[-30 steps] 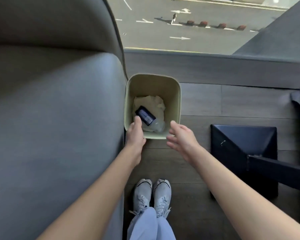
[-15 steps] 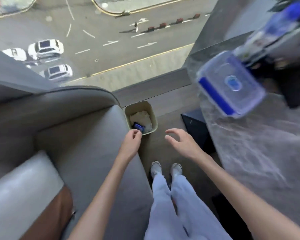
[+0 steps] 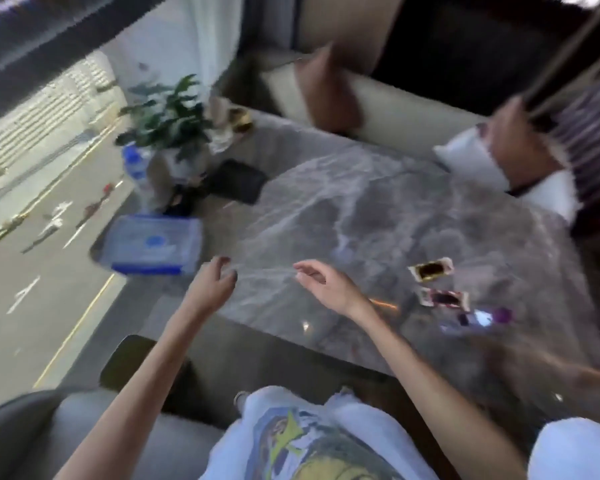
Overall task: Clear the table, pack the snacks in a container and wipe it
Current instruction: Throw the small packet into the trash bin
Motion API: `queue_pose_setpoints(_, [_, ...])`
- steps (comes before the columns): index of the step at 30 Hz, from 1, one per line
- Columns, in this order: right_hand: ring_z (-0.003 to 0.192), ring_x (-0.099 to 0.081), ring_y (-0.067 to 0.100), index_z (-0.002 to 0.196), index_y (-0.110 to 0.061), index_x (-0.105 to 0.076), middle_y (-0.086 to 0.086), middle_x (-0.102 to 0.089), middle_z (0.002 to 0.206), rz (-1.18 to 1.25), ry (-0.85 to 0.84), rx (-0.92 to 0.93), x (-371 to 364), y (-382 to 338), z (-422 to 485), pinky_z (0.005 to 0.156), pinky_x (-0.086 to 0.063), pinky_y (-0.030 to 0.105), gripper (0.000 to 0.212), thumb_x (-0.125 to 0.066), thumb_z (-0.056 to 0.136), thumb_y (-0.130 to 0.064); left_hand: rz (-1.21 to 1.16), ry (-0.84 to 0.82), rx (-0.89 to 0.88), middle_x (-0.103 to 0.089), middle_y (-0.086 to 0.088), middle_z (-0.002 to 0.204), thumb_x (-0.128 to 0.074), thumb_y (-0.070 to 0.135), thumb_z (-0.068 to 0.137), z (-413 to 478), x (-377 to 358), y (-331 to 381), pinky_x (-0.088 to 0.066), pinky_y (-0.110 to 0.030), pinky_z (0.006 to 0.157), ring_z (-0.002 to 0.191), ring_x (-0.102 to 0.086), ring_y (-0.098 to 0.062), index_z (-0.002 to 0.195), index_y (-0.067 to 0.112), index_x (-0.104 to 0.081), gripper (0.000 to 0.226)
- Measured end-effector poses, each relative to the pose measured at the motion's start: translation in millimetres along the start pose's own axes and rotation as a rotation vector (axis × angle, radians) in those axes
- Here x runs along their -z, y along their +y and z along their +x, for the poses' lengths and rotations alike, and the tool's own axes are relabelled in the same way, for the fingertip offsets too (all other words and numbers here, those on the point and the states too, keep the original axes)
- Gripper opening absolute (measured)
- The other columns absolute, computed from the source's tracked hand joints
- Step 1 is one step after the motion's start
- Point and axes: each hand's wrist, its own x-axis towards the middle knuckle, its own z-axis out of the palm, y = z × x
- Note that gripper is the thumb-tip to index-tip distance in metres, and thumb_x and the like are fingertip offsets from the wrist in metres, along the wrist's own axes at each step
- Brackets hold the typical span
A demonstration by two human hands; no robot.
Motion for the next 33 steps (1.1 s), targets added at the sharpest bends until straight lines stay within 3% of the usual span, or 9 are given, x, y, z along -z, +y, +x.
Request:
queue_pose_setpoints(3, [0.101, -0.064, 0.01, 0.123, -0.013, -0.064, 0.006, -0.07, 0.118, 0.025, 0.199, -0.055, 75.2, 44.2, -39.2, 0.088, -0.046, 0.014, 0.031, -0.061, 0.094, -0.023, 0.096, -0.091, -0.163, -0.048, -0.021, 0.14, -0.05, 0.02, 0.094, 7.8, -51.4, 81.4, -0.04, -0.04, 0.107, 0.127, -0.05, -0.034, 0.138, 0.008, -0.045, 0.046])
queue_pose_setpoints(6, [0.102, -0.064, 0.01, 0.123, -0.009, -0.063, 0.007, -0.069, 0.119, 0.046, 0.377, -0.084, 139.5, 95.0, -86.0, 0.082, -0.044, 0.002, 0.03, -0.06, 0.094, -0.02, 0.221, -0.193, -0.317, -0.046, -0.022, 0.142, -0.049, 0.023, 0.095, 1.4, -113.8, 150.4, -0.037, -0.038, 0.107, 0.131, -0.046, -0.035, 0.142, 0.01, -0.04, 0.049])
queue_pose_setpoints(10, [0.105, -0.067, 0.019, 0.122, -0.01, -0.064, 0.011, -0.07, 0.119, 0.072, 0.559, -0.15, 200.8, 168.5, -151.0, 0.094, -0.051, 0.025, 0.029, -0.061, 0.093, -0.018, 0.33, -0.261, -0.504, -0.042, -0.021, 0.146, -0.051, 0.023, 0.094, -22.3, -193.2, 223.3, -0.035, -0.039, 0.109, 0.134, -0.042, -0.035, 0.147, 0.011, -0.031, 0.058])
queue_pose_setpoints(12, [0.097, -0.067, 0.016, 0.119, -0.008, -0.064, 0.011, -0.071, 0.115, 0.103, 0.606, -0.183, 222.8, 203.2, -177.3, 0.086, -0.049, 0.011, 0.028, -0.063, 0.092, -0.014, 0.408, -0.279, -0.572, -0.042, -0.02, 0.146, -0.05, 0.026, 0.094, -33.2, -227.6, 254.1, -0.035, -0.04, 0.109, 0.134, -0.043, -0.036, 0.148, 0.014, -0.029, 0.059])
queue_pose_setpoints(16, [0.091, -0.065, 0.018, 0.122, -0.008, -0.062, 0.007, -0.066, 0.107, 0.131, 0.629, -0.261, 254.8, 263.4, -204.5, 0.07, -0.043, 0.001, 0.037, -0.07, 0.088, -0.017, 0.571, -0.325, -0.689, -0.05, -0.019, 0.138, -0.05, 0.034, 0.093, -40.4, -283.5, 303.7, -0.041, -0.042, 0.106, 0.128, -0.049, -0.035, 0.145, 0.017, -0.036, 0.055])
queue_pose_setpoints(20, [0.1, -0.064, 0.02, 0.128, -0.011, -0.058, 0.004, -0.062, 0.11, 0.143, 0.554, -0.297, 266.3, 298.6, -203.5, 0.09, -0.049, 0.025, 0.049, -0.075, 0.083, -0.019, 0.646, -0.366, -0.721, -0.057, -0.018, 0.132, -0.05, 0.037, 0.094, -34.5, -325.4, 335.5, -0.045, -0.039, 0.102, 0.123, -0.054, -0.034, 0.136, 0.018, -0.046, 0.047])
queue_pose_setpoints(23, [0.112, -0.062, 0.031, 0.135, -0.004, -0.049, 0.02, -0.061, 0.121, 0.317, 0.495, -0.342, 253.8, 312.4, -190.2, 0.093, -0.05, 0.036, 0.058, -0.074, 0.082, -0.005, 0.681, -0.443, -0.721, -0.059, -0.017, 0.131, -0.061, 0.037, 0.089, -33.2, -355.3, 343.6, -0.044, -0.032, 0.095, 0.12, -0.056, -0.031, 0.135, 0.016, -0.05, 0.051])
queue_pose_setpoints(28, [0.112, -0.048, 0.017, 0.143, -0.003, -0.033, 0.009, -0.05, 0.124, 0.519, 0.447, -0.324, 219.9, 326.4, -160.9, 0.086, -0.042, 0.023, 0.074, -0.067, 0.079, 0.014, 0.754, -0.586, -0.705, -0.064, -0.017, 0.122, -0.07, 0.032, 0.082, -34.9, -407.8, 337.4, -0.046, -0.035, 0.096, 0.117, -0.058, -0.03, 0.12, 0.008, -0.061, 0.045])
queue_pose_setpoints(33, [0.119, -0.054, 0.031, 0.141, -0.004, -0.037, 0.014, -0.055, 0.13, 0.506, 0.478, -0.309, 195.5, 323.3, -139.9, 0.086, -0.036, 0.015, 0.075, -0.073, 0.076, 0.006, 0.715, -0.583, -0.712, -0.066, -0.014, 0.112, -0.068, 0.025, 0.082, -33.4, -424.3, 322.8, -0.048, -0.04, 0.089, 0.105, -0.061, -0.031, 0.116, 0.011, -0.059, 0.038])
